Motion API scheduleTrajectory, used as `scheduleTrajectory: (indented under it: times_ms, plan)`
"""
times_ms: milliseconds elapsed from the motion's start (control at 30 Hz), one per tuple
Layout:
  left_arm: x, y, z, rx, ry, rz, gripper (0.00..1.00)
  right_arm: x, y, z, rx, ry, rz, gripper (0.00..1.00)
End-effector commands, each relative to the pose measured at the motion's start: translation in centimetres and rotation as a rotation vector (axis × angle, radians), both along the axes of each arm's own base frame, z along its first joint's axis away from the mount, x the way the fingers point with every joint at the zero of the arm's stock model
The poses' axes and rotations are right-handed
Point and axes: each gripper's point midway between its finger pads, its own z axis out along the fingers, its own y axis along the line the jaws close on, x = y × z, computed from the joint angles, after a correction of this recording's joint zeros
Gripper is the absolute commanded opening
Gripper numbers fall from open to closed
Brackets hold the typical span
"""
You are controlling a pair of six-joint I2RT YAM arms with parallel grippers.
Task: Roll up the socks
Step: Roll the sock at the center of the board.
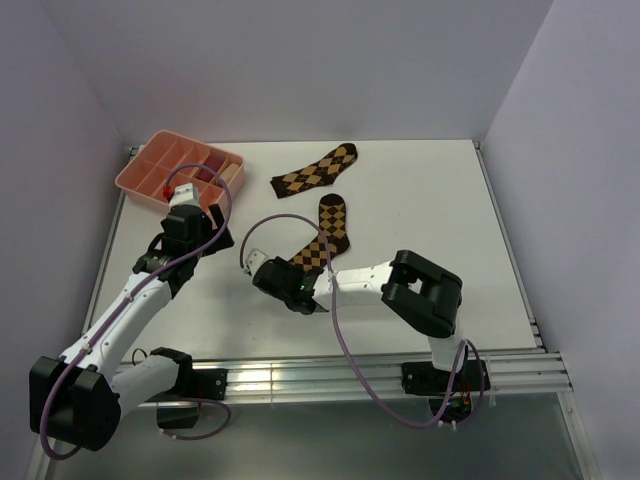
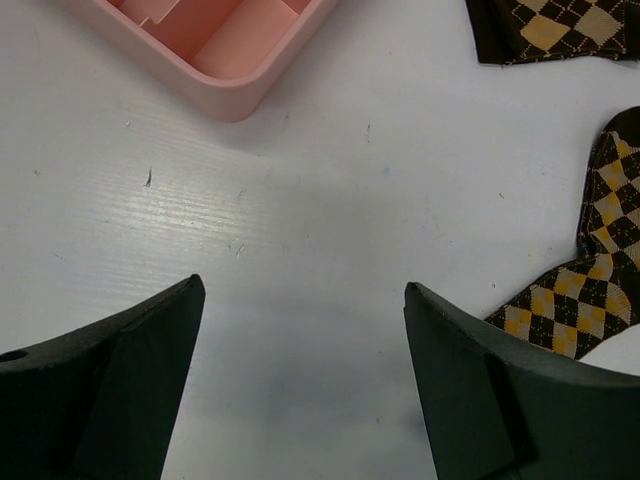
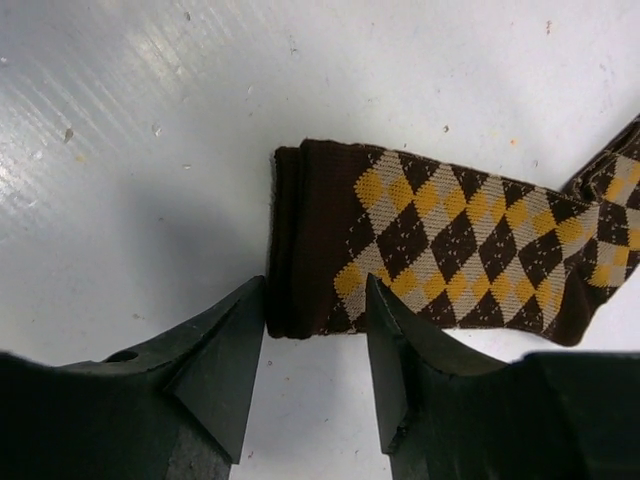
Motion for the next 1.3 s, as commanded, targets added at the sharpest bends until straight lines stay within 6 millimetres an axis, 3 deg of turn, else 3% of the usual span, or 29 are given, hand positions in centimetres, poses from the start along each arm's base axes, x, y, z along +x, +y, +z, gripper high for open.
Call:
scheduleTrajectory:
  times_ms: [0, 100, 167, 233, 333, 500, 533, 733, 900, 1267]
  plan:
    - [0.5, 0.4, 0.8, 0.009, -0.037, 0.017, 0.86, -0.6, -2.2, -3.0, -0.115, 0.009, -0.007, 0.51]
    - [0.6, 0.4, 0.8, 0.008, -0.037, 0.014, 0.86, -0.6, -2.3, -3.5, -0.13, 0.009, -0.008, 0.46]
    - [0.5, 0.3, 0.6, 0.009, -0.031, 0.013, 0.86, -0.7, -2.3, -3.7, -0.128, 0.017, -0.005, 0.37]
    - [0.6, 0.3, 0.6, 0.006, -0.03, 0.012, 0.86, -0.8, -2.2, -3.8, -0.123, 0.025, -0.002, 0.17]
    - [0.6, 0.2, 0.6, 0.007, -0.03, 0.007, 0.86, -1.0, -1.7, -3.4, -0.092, 0.037, -0.005, 0.0]
    - [0.5, -0.2, 0.5, -0.009, -0.026, -0.009, 0.86, -1.8, 0.3, -1.7, 0.016, 0.096, 0.025, 0.0]
    - [0.5, -0.4, 0.5, -0.018, -0.028, -0.016, 0.86, -2.0, 1.5, -0.5, 0.092, 0.137, 0.024, 0.0]
    - [0.5, -1.1, 0.3, -0.057, -0.016, -0.029, 0.85, -2.2, 3.7, 1.1, 0.263, 0.252, 0.01, 0.0]
    - [0.2, -2.2, 0.0, -0.127, 0.018, -0.041, 0.84, -0.7, 4.0, 2.3, 0.401, 0.34, -0.036, 0.0]
    - [-1.4, -6.1, -2.6, -0.365, 0.099, -0.065, 0.81, -0.1, 3.0, 3.6, 0.727, 0.664, -0.091, 0.0]
